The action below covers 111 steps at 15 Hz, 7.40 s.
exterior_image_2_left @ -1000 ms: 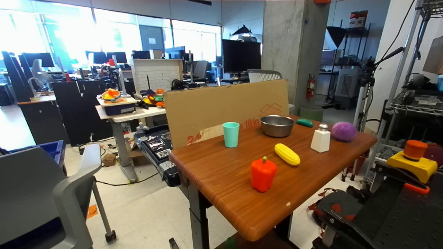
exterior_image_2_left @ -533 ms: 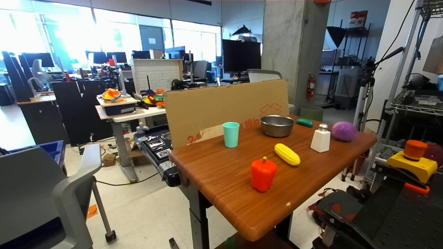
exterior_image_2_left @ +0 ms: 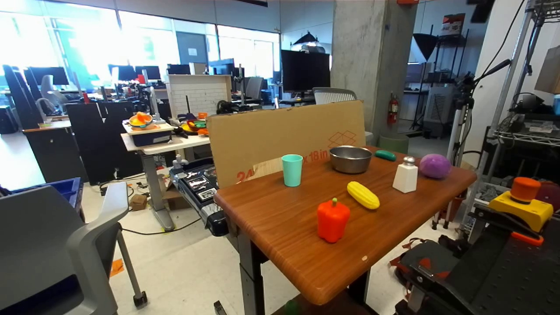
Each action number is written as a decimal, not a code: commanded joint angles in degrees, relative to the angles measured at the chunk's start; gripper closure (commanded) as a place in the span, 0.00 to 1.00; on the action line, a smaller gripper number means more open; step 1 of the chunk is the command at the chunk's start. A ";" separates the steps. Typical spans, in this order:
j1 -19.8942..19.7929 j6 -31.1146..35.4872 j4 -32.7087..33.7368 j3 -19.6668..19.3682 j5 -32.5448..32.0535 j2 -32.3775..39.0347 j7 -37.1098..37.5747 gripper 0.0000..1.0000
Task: Put the blue cup in the metal bowl
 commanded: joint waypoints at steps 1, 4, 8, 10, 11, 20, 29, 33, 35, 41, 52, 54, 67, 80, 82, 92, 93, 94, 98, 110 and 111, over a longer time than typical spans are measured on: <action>1.53 4.71 8.01 4.29 2.20 14.86 2.86 0.00; 1.15 8.42 14.12 7.26 1.78 24.30 5.31 0.00; -0.07 11.05 21.72 9.46 -0.33 34.61 9.66 0.00; -0.38 11.02 25.27 9.98 -1.12 38.98 11.57 0.00; -0.52 10.85 26.96 10.20 -0.91 40.98 11.92 0.00; 0.98 10.89 37.42 11.63 -4.13 54.26 17.11 0.00; 2.71 9.28 45.39 11.48 -8.05 63.66 21.69 0.00; 3.21 8.43 48.46 11.52 -8.06 66.81 22.24 0.00; 3.44 8.09 49.70 11.50 -8.04 68.12 22.32 0.00; 4.10 6.57 52.23 11.34 -8.13 71.07 22.78 0.43; 3.68 4.98 48.39 14.26 -5.49 66.23 21.56 1.00; 2.70 4.98 46.07 15.08 -4.32 62.81 20.55 0.99; -10.16 -0.81 40.29 8.31 1.04 51.84 18.98 0.99; -9.80 -0.14 44.36 8.29 0.15 61.14 19.65 0.99; -9.76 -0.25 45.80 8.21 0.00 62.58 19.90 0.99; -8.14 -0.41 52.64 7.94 -1.24 68.31 21.65 0.99; -7.86 -0.29 53.24 7.73 -1.64 68.99 22.11 0.99; -7.54 0.09 53.85 7.40 -2.13 69.68 22.75 0.99; -6.71 -0.14 56.27 6.75 -4.10 72.13 24.53 0.92; -4.64 2.90 47.80 9.05 -5.49 61.76 21.00 0.02; -4.37 2.88 46.07 9.23 -5.60 59.27 20.59 0.00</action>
